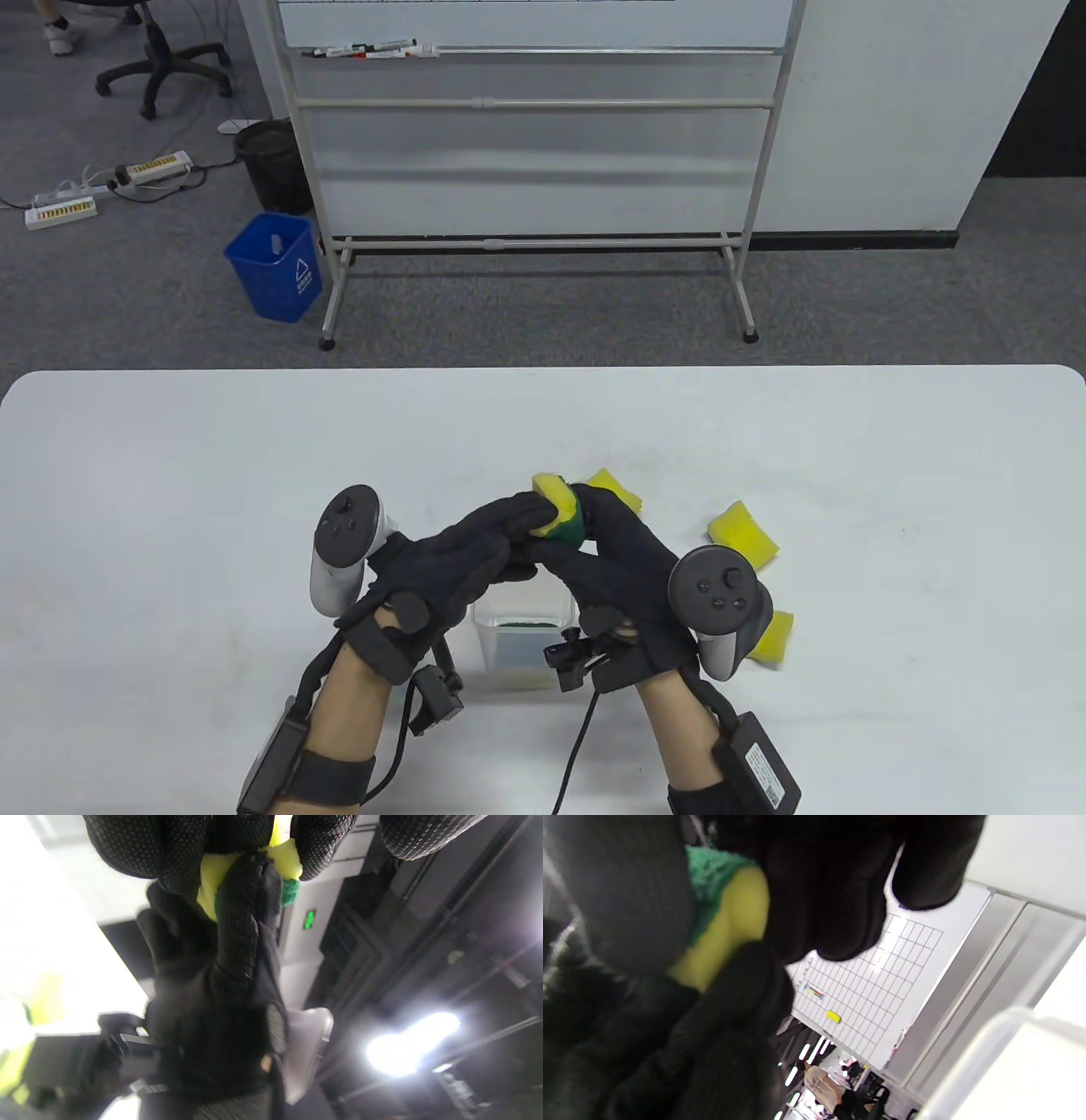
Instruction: Squeeze sponges into plastic airtight container
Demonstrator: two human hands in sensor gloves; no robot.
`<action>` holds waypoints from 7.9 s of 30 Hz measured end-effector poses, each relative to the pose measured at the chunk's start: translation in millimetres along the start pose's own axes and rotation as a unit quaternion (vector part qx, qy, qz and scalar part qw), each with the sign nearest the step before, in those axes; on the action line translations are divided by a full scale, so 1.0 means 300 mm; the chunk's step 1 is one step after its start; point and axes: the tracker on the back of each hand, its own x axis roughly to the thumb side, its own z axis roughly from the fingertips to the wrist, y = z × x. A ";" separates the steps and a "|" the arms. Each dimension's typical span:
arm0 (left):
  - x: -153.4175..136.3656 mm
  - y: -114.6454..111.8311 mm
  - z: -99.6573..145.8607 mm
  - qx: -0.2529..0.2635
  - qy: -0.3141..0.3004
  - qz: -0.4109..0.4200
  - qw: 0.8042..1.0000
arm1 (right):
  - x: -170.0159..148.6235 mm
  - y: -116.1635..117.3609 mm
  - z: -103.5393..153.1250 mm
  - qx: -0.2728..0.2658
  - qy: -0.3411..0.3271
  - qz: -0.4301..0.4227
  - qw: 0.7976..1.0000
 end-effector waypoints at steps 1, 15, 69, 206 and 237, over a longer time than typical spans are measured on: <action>0.008 0.005 0.004 0.013 0.006 -0.029 0.999 | 0.000 0.004 0.001 0.000 0.002 0.009 1.000; 0.110 0.019 0.043 0.139 0.042 -0.337 0.930 | 0.032 0.028 0.007 0.039 -0.009 0.093 0.995; -0.059 0.143 0.066 0.203 0.175 -0.390 0.881 | 0.045 0.164 0.060 0.065 -0.093 0.287 0.951; 0.059 0.074 0.047 0.170 0.002 -0.315 0.934 | 0.116 0.062 0.054 -0.011 -0.092 0.087 0.992; 0.012 0.184 0.110 0.215 0.164 -0.485 0.832 | 0.169 0.152 0.022 0.076 -0.105 0.345 0.930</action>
